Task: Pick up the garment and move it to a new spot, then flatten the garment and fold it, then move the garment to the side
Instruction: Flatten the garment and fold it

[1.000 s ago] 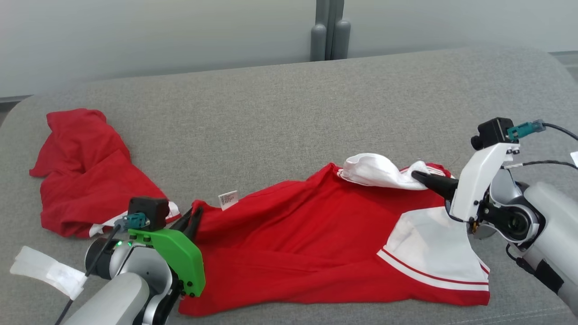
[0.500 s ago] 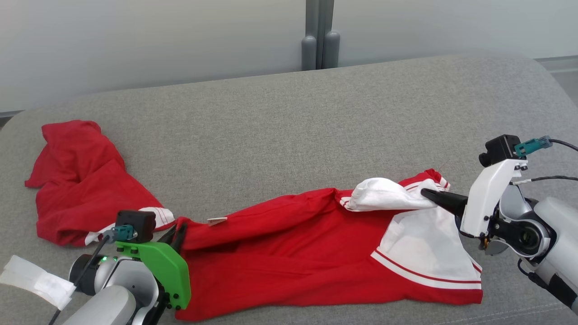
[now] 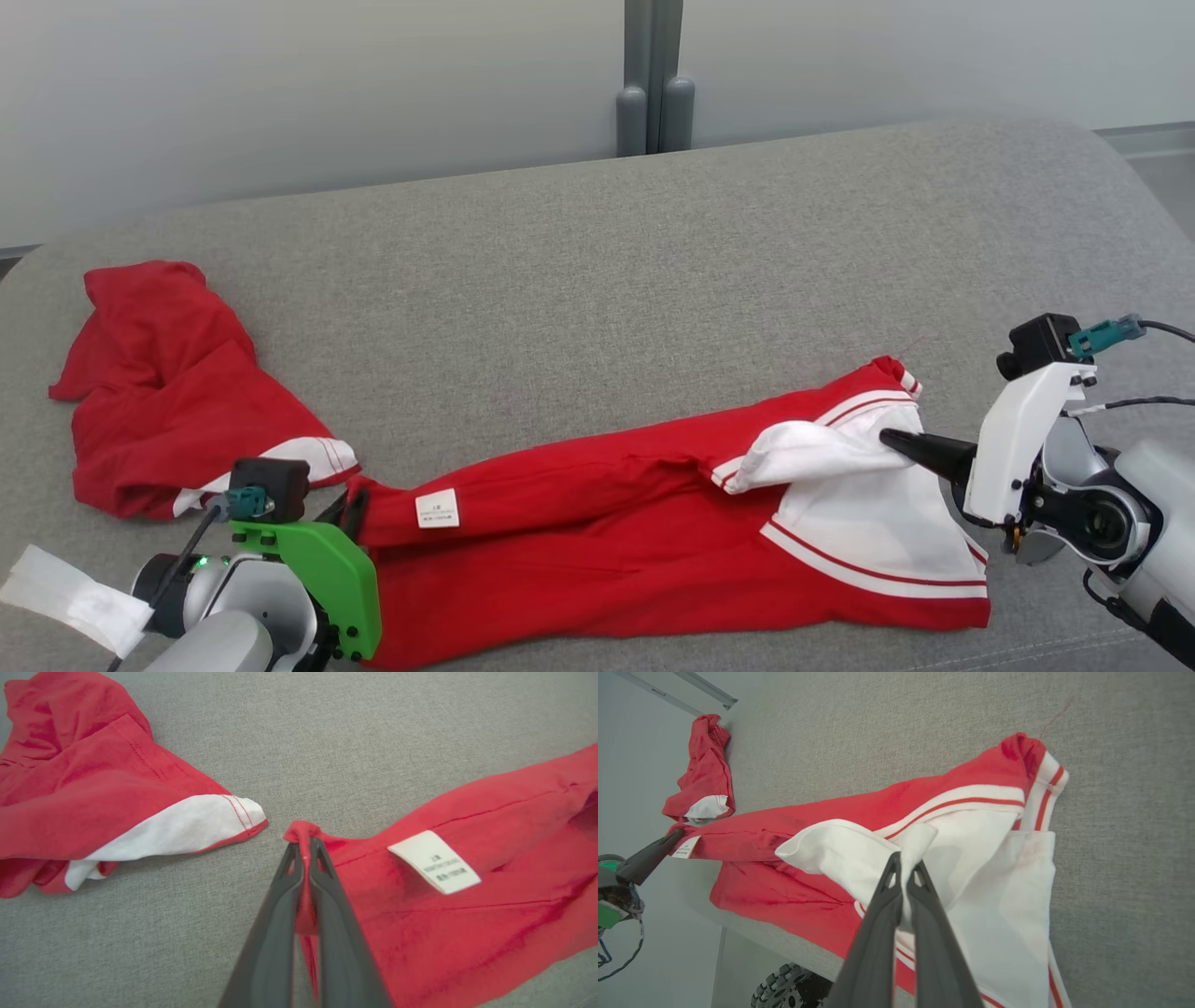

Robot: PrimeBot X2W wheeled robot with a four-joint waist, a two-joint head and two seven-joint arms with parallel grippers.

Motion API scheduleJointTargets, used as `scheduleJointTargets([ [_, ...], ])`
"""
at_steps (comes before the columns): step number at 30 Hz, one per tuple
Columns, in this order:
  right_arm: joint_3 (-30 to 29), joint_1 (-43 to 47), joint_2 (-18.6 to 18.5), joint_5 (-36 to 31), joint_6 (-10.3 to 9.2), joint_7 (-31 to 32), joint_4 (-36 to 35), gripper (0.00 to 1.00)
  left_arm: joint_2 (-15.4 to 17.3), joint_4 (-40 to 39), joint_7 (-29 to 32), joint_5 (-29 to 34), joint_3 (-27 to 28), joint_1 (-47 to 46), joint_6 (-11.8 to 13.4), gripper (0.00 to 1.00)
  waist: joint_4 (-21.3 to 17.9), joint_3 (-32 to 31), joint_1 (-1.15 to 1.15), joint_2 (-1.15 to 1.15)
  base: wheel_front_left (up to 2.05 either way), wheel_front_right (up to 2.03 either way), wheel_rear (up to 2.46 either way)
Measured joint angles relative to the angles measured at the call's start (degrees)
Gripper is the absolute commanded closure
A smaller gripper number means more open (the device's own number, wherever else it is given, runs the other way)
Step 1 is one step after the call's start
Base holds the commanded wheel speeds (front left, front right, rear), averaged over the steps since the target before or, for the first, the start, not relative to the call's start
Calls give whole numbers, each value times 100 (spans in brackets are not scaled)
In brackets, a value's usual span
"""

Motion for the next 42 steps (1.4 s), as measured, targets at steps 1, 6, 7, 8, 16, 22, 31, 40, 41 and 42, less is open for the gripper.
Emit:
scheduleJointTargets([
  [1,5,37,-10,25,1,23,-21,100,0,-1,4,-16,-3,12,0,100,-10,-10,0,0,0,0,0],
  [6,36,189,-57,46,1,97,-134,100,-3,-15,13,-24,-41,76,1,100,-53,-25,0,0,0,0,0],
  [7,40,221,-62,49,1,119,-140,100,-3,-12,24,-24,-47,77,2,100,-59,-25,0,0,0,0,0],
  [8,46,253,-65,53,0,140,-142,100,-3,-1,40,-24,-56,80,21,100,-64,-24,0,0,0,0,0],
  [16,22,414,-66,102,1,211,-196,100,-16,97,213,-59,-181,193,26,100,-83,-7,0,0,0,0,0],
  [22,-3,480,-51,89,1,270,-198,100,-40,199,274,-77,-234,208,29,100,-75,-10,0,0,0,0,0],
  [31,-24,563,-4,29,0,560,47,95,-67,278,302,-101,-255,213,47,4,-45,12,0,0,0,0,0],
  [40,-166,592,89,-32,1,581,64,0,-89,255,281,-134,-235,217,87,0,-42,-15,0,0,0,0,0],
  [41,-180,596,93,-48,1,581,59,0,-86,241,281,-134,-234,217,96,0,-42,-20,0,0,0,0,0],
  [42,-194,600,97,-74,1,581,56,0,-83,232,281,-134,-234,217,104,0,-41,-26,0,0,0,0,0],
])
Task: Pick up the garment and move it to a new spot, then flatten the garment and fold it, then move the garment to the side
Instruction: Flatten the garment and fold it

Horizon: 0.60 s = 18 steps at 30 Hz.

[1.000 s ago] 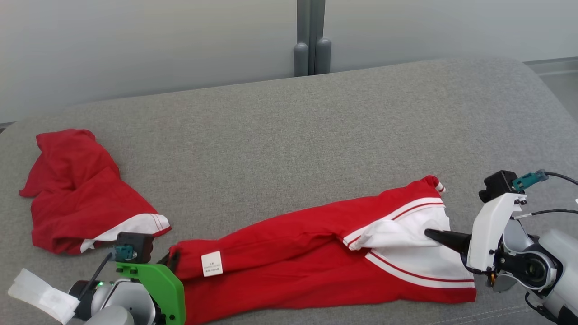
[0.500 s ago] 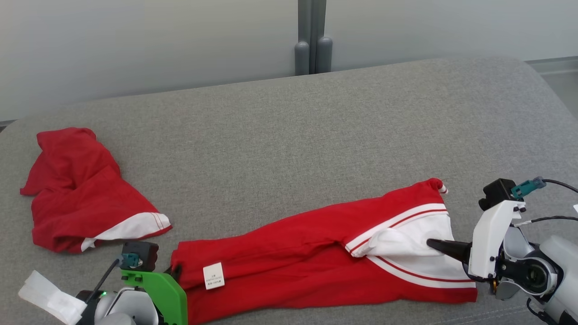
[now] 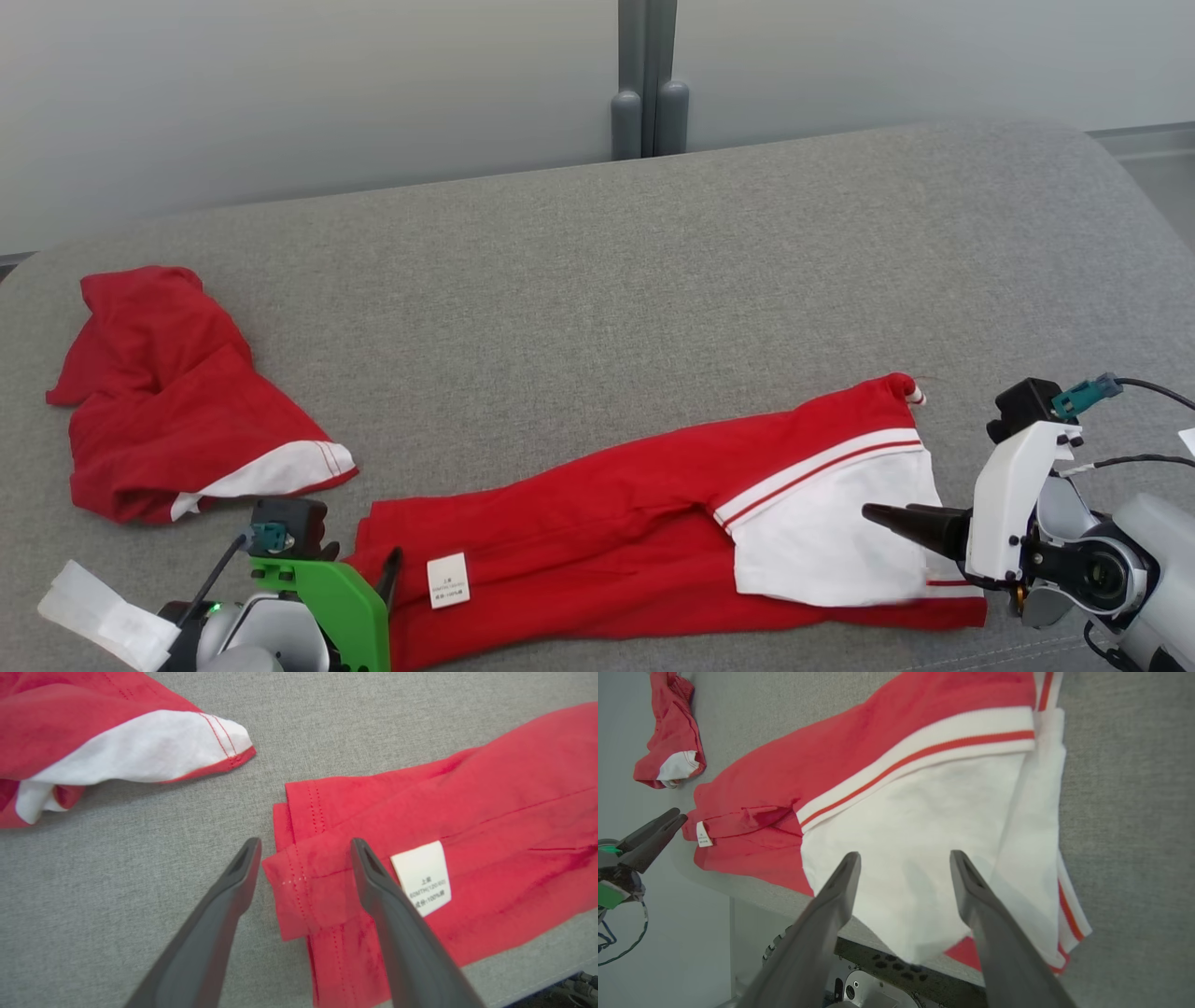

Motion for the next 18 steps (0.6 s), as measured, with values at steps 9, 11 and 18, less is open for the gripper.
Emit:
scheduleJointTargets([
  [9,-144,110,15,-62,0,32,-53,0,27,-46,11,-26,-10,59,32,0,-5,-88,0,0,0,0,0],
  [11,-177,130,16,-88,0,22,-71,0,33,-73,10,-27,-10,68,54,0,-6,-111,0,0,0,0,0],
  [18,-305,214,23,-186,0,-52,-151,0,48,-189,-49,-29,-3,87,101,0,-14,-153,0,0,0,0,0],
])
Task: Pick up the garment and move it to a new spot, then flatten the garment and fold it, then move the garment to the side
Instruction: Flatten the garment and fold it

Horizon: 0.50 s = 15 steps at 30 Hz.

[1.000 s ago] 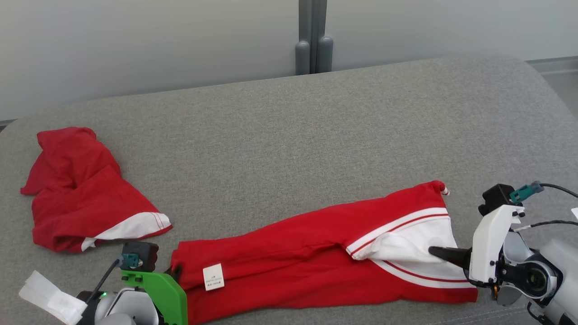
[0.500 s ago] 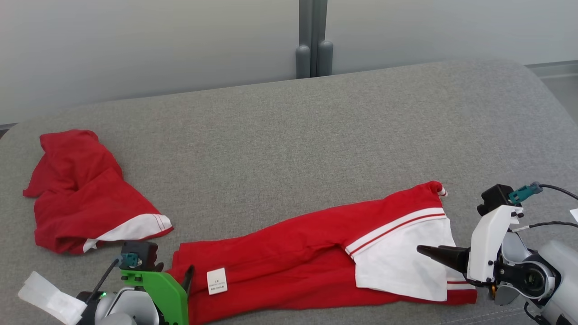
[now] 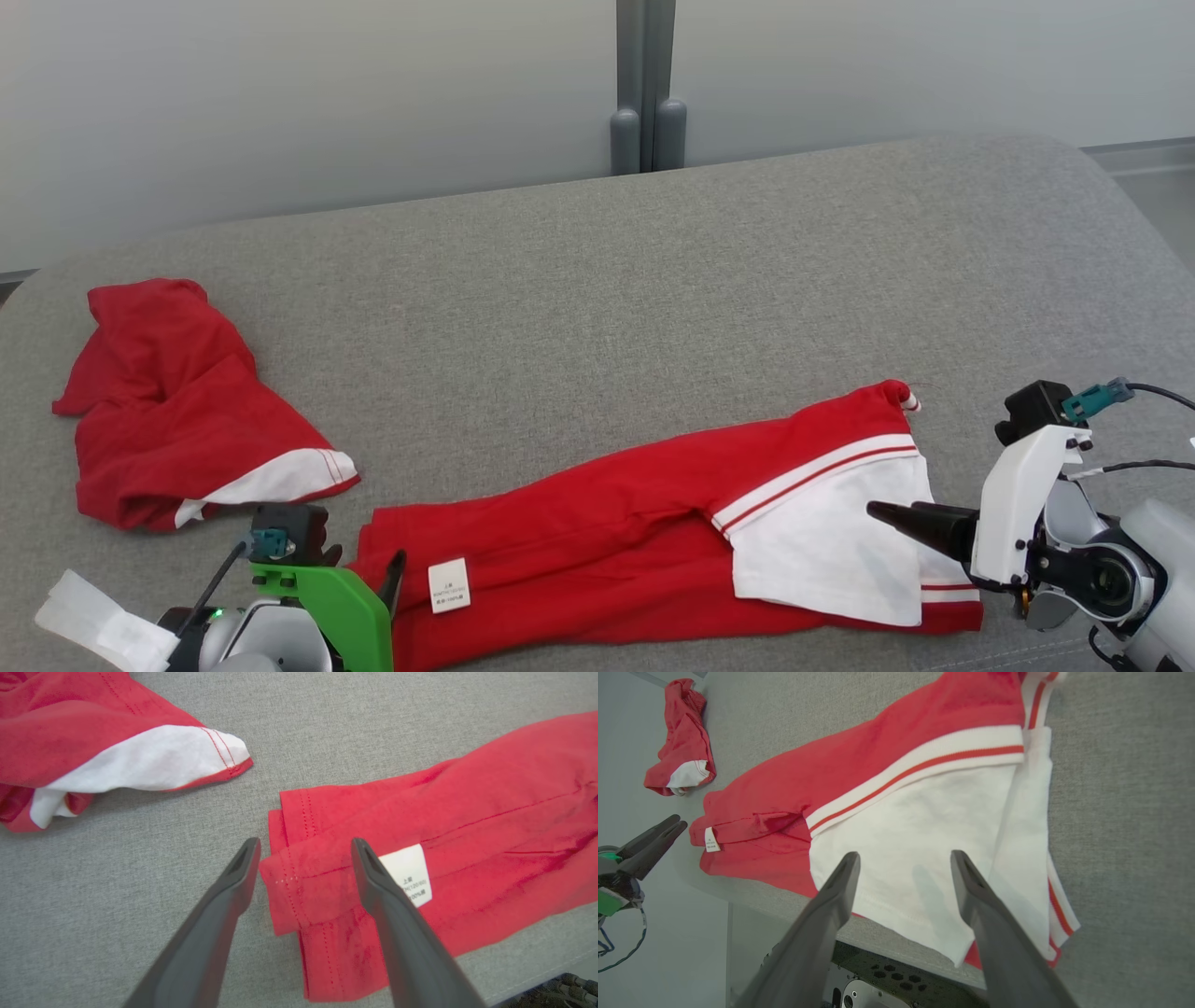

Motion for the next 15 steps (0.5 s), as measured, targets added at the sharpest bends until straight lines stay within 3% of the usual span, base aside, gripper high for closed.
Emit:
scheduleJointTargets([
  [15,-532,4,122,-564,-1,-69,536,0,37,-409,-112,-105,148,129,230,0,51,-12,0,0,0,0,0],
])
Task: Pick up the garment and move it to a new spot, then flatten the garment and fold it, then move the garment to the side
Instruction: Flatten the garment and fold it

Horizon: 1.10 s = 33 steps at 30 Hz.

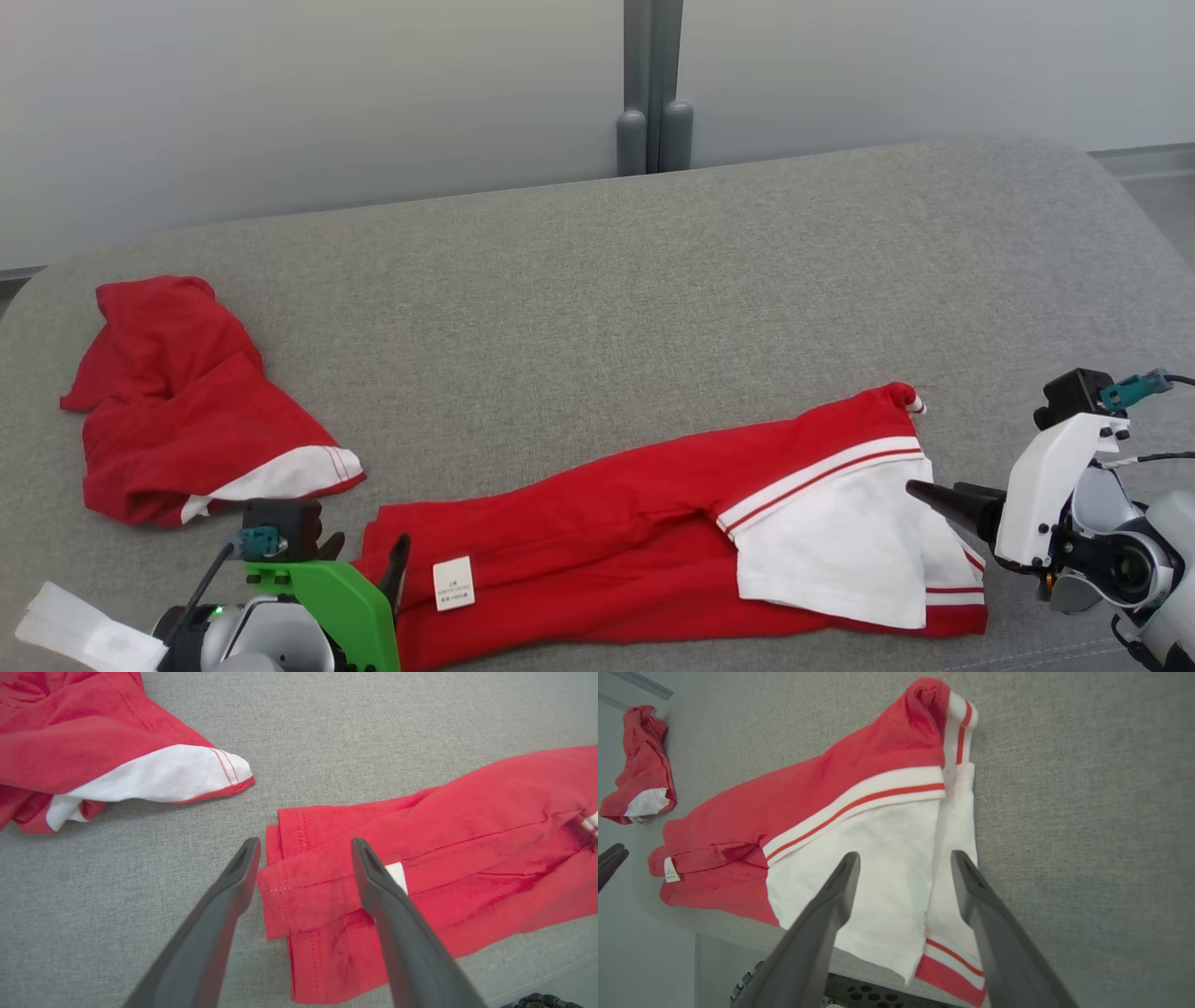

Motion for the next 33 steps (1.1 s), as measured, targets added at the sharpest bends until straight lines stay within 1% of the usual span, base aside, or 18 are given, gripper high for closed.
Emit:
scheduleJointTargets([
  [5,-141,2,202,-352,0,-15,355,0,-1,-211,-67,-86,67,136,125,0,60,26,0,0,0,0,0],
  [11,-387,-83,536,-879,1,-193,854,0,-5,-352,-75,-129,77,211,170,0,167,75,0,0,0,0,0],
  [14,-492,-131,728,-1084,1,-309,1060,0,-19,-369,-90,-142,68,236,171,0,224,98,0,0,0,0,0],
  [18,-643,-197,892,-1340,0,-479,1379,0,-24,-381,-100,-144,67,238,170,0,285,131,0,0,0,0,0],
  [22,-779,-274,1129,-1495,1,-605,1617,0,-25,-380,-112,-145,67,238,169,0,332,173,0,0,0,0,0],
  [26,-888,-358,1278,-1614,1,-578,1939,0,-25,-378,-111,-152,66,235,164,0,365,206,0,0,0,0,0],
  [31,-1039,-540,1412,-1913,7,-526,2443,0,-25,-364,-111,-158,66,233,149,0,391,217,0,0,0,0,0],
  [33,-1065,-596,1481,-1998,5,-521,2522,0,-24,-360,-111,-159,65,232,149,0,396,215,0,0,0,0,0],
])
